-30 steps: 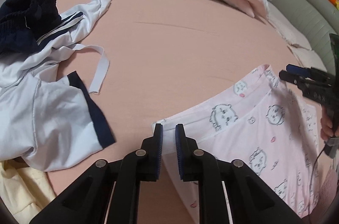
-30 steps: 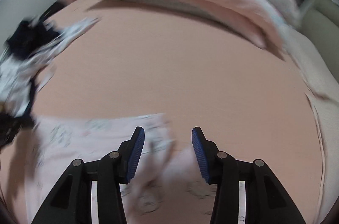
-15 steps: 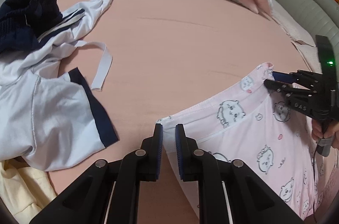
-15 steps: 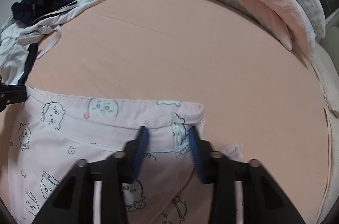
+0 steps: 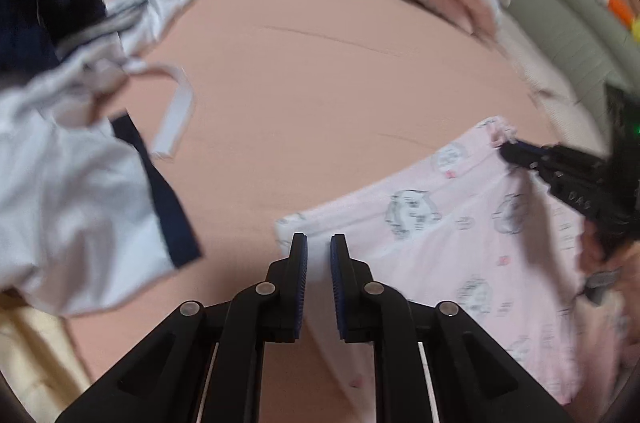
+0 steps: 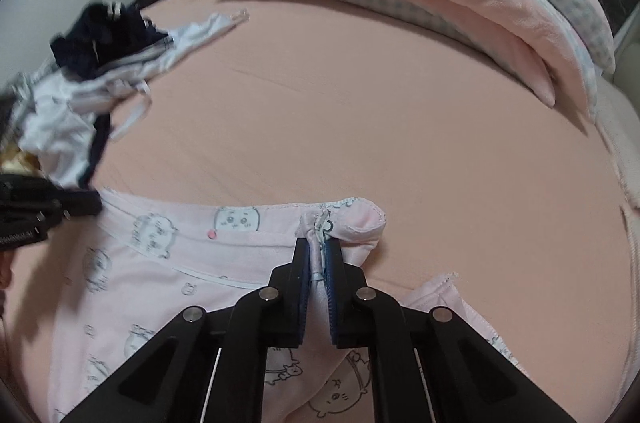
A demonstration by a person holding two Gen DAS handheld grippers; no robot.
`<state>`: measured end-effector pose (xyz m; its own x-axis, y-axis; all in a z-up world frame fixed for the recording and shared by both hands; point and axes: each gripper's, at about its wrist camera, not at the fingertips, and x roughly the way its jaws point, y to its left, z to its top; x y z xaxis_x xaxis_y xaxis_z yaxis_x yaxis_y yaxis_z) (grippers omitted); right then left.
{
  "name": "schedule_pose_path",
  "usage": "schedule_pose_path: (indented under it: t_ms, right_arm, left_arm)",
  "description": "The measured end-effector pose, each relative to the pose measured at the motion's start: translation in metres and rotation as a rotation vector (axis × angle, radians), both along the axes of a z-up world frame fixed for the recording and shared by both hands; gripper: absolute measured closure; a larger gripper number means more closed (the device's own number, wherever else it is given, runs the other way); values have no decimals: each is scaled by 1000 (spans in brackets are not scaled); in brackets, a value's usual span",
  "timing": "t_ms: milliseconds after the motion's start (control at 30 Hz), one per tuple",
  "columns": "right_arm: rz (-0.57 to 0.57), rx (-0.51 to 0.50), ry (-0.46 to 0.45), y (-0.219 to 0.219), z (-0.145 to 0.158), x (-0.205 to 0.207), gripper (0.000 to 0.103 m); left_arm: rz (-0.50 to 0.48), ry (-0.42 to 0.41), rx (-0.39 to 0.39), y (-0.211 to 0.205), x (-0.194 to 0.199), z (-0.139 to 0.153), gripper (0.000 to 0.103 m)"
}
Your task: Fold clothes
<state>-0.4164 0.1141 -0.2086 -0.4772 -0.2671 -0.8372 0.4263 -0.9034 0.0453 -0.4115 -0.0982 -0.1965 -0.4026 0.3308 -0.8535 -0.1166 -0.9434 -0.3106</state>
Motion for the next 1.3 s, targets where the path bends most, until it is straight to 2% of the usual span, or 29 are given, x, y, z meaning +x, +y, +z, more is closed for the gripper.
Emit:
schedule_pose_path:
  t_ms: [100,200,267,400,533,633,700,733,767,800,900,933,967,1000,1033,1233,1300]
  right_arm:
    - [-11,-63,-5,8,8,1,97]
    - [-8,-36,-11,9,7,0,97]
    - [7,-9,-6,7,5,2,97]
    - [49,-19,20,4,12,13,97]
    - [3,-46,21,14,16,4,97]
    - [-16,-73,29,18,20,-8,98]
    - [-21,-69,33,18,21,-16,98]
    - [-25,-64,35,18,20,-21,98]
    - [-28,-60,29,18,17,-26,98]
    - [-37,-57,24,18,14,-31,98]
    - [-52,-57,0,20,2,-39,98]
    - [-52,-53,-6,19,-2,-39,98]
    - [-51,-50,-12,19,-6,-39,98]
    - [-49,-48,-16,18,-9,-39,98]
    - [-47,-52,-14,17,-9,-39,98]
    - [-55,-54,-21,13,-17,-40,98]
    - [-66,-39,-32,11,-23,-43,99]
  left_arm:
    - [-9,-16,-53,0,1,-1,93]
    - [-8,-4,-114,4,1,-2,92]
    - [0,-4,-110,4,0,-5,92]
    - [16,8,-112,4,2,-7,92]
    - [26,25,-89,-2,4,1,92]
    - [10,69,-82,-8,19,12,92]
    - [18,75,-103,-8,20,14,87]
    - [21,71,-108,-8,21,13,75]
    - [22,77,-111,-9,22,13,57]
    - [24,83,-113,-10,22,14,51]
    - [27,101,-121,-13,25,16,50]
    - [28,107,-123,-14,26,17,50]
    - [29,112,-126,-15,26,18,66]
    - [30,118,-128,-16,27,18,88]
    - [32,124,-131,-17,28,19,100]
    - [44,158,-146,-23,33,23,101]
    - [64,144,-166,-29,34,17,101]
